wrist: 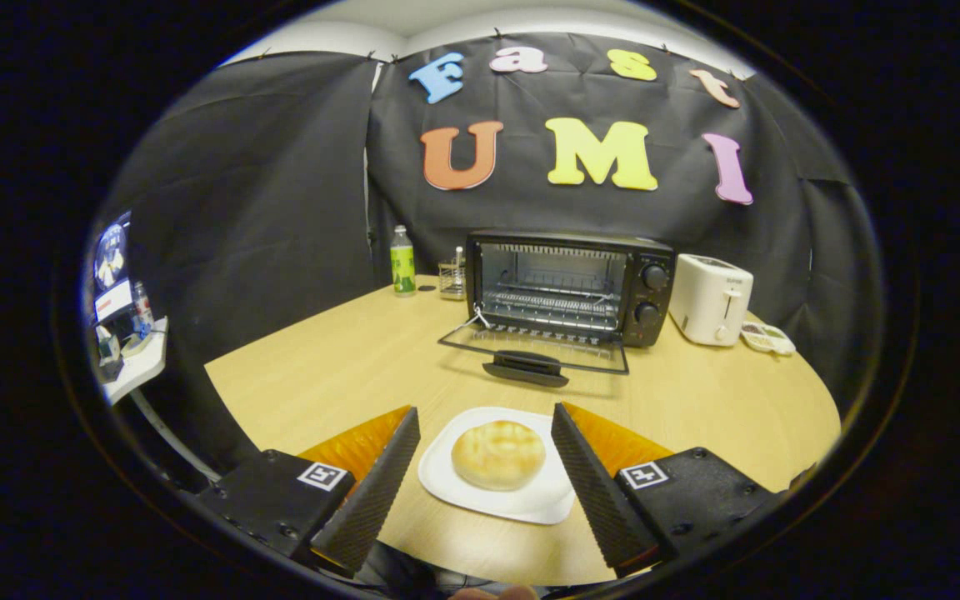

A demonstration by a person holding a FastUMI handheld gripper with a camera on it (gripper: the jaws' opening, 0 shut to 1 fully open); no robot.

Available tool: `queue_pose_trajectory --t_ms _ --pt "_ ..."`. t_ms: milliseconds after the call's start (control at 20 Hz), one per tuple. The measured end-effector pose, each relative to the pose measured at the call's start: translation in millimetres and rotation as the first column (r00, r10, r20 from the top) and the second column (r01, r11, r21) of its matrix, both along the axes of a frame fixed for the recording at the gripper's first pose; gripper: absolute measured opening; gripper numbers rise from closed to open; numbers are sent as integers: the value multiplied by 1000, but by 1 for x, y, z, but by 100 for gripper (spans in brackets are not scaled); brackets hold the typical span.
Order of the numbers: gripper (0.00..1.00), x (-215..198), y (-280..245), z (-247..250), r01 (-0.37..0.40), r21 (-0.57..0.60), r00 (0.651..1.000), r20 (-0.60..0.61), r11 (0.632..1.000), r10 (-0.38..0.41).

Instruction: Open the toaster oven, put the food inside, and close the toaster oven door.

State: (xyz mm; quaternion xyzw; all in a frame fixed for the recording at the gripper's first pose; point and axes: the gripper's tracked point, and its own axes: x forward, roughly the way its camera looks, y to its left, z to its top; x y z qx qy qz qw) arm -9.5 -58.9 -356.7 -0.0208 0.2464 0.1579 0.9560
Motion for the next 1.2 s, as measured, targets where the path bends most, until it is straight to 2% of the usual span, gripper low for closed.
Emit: queue_pose_trajectory --t_ms 250,600,850,1200 --pt "100 6 -5 -55 3 -62 996 -92 998 -9" --pt "100 13 -9 -78 40 5 982 -183 999 -39" --pt "66 17 -17 -71 86 61 981 -180 994 -73" --pt "50 44 -37 -22 158 231 982 -138 960 -128"
